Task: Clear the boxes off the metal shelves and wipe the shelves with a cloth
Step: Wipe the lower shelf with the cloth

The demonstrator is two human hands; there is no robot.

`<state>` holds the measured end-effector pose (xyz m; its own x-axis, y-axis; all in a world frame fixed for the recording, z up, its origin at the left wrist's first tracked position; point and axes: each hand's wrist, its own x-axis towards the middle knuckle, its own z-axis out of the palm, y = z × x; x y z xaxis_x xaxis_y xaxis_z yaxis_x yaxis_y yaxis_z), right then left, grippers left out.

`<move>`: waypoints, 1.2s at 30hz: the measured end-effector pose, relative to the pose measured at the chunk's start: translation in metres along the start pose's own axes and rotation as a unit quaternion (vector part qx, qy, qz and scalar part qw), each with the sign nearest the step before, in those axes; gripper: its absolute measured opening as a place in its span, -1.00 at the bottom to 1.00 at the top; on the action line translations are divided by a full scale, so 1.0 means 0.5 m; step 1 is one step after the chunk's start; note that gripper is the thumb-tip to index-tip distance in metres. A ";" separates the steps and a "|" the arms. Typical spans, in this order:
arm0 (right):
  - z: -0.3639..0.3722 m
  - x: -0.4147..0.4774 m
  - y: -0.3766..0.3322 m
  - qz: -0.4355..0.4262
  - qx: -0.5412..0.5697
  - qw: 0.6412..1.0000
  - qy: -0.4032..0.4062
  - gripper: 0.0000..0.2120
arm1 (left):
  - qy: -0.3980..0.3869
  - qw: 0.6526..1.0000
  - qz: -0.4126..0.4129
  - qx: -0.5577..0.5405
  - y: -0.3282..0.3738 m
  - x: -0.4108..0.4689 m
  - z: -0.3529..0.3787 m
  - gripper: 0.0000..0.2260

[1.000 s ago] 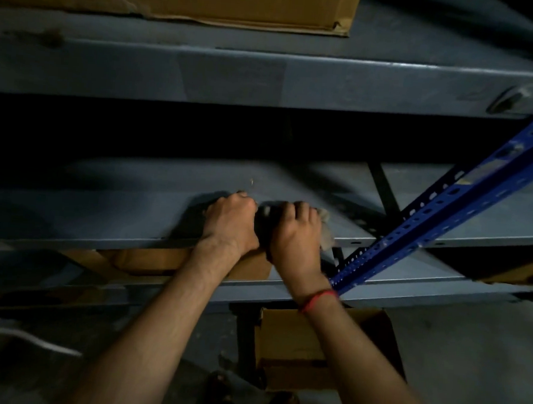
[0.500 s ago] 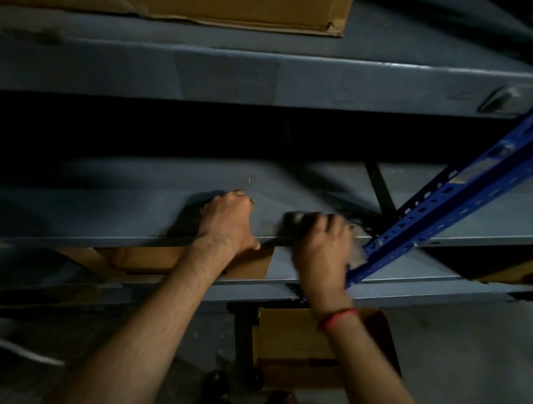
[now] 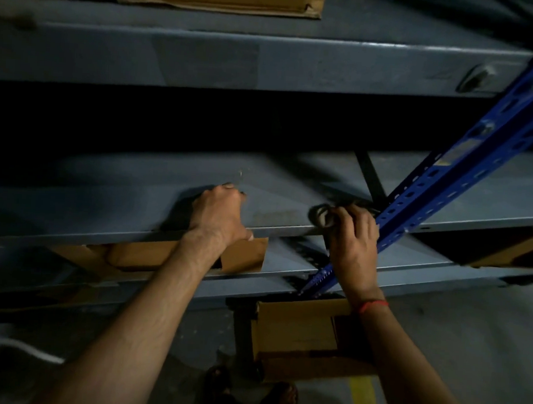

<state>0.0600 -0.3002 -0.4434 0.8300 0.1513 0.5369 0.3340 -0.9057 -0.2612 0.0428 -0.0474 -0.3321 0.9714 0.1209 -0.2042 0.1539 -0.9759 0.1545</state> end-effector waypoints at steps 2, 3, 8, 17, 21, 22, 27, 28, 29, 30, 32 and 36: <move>0.022 -0.009 -0.054 0.103 0.063 0.992 0.031 -0.57 | 0.008 1.000 0.002 -0.004 0.002 -0.001 0.007 -0.30; 0.033 -0.012 -0.091 0.143 0.096 0.984 0.039 -0.57 | 0.014 1.000 0.004 -0.005 0.002 -0.001 0.011 -0.31; 0.050 -0.016 -0.326 0.049 0.209 0.975 -0.049 -0.57 | 0.043 0.998 0.049 0.019 -0.014 0.002 0.019 -0.42; -0.092 0.070 -0.287 0.177 0.477 0.860 -0.032 -0.72 | -0.021 0.929 0.149 -0.339 0.016 -0.065 0.011 0.10; -0.201 0.124 -0.285 0.183 0.541 0.820 0.032 -0.76 | 0.023 0.822 0.260 -0.506 0.076 -0.084 -0.039 0.04; -0.226 0.140 -0.285 0.174 0.552 0.814 0.043 -0.76 | 0.038 0.803 0.281 -0.524 0.087 -0.087 -0.058 0.02; -0.340 0.198 -0.292 0.082 0.536 0.836 0.082 -0.67 | 0.152 0.726 0.351 -0.572 0.130 -0.113 -0.144 -0.15; -0.360 0.204 -0.294 0.064 0.529 0.842 0.086 -0.66 | 0.176 0.717 0.359 -0.571 0.138 -0.118 -0.156 -0.19; -0.379 0.209 -0.297 0.047 0.518 0.850 0.088 -0.65 | 0.200 0.708 0.367 -0.569 0.143 -0.124 -0.167 -0.24; -0.397 0.211 -0.297 0.031 0.502 0.860 0.091 -0.64 | 0.222 0.701 0.376 -0.564 0.150 -0.129 -0.177 -0.28; -0.423 0.208 -0.293 0.003 0.480 0.872 0.090 -0.62 | 0.257 0.692 0.388 -0.552 0.162 -0.145 -0.194 -0.35; -0.468 0.193 -0.258 -0.053 0.500 0.862 0.065 -0.55 | 0.281 0.674 0.385 -0.564 0.195 -0.177 -0.223 -0.46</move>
<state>-0.0079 -0.2614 -0.1702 0.7365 0.1080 0.6677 0.6760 -0.0852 -0.7319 -0.0079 -0.1330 -0.1912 0.7080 0.0161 0.7061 -0.7039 -0.0664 0.7072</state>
